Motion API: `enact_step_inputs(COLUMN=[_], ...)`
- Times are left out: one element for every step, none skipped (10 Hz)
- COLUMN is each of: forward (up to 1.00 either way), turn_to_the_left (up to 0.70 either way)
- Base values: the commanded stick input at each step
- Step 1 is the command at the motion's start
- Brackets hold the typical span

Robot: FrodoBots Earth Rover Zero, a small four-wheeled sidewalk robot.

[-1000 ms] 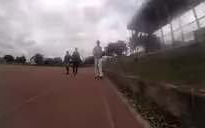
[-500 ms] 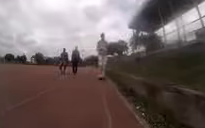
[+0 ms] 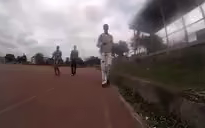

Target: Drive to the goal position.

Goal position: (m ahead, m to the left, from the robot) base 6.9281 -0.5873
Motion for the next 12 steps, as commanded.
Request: enact_step_inputs(forward=[0.19, 0.17, 0.14, 0.09, 0.06, 0.06, 0.05, 0.05, 0.04, 0.0, 0.0, 0.0], turn_to_the_left=[0.0, 0.0, 0.0, 0.0, 0.0, 0.0, 0.0, 0.0, 0.0, 0.0, 0.0, 0.0])
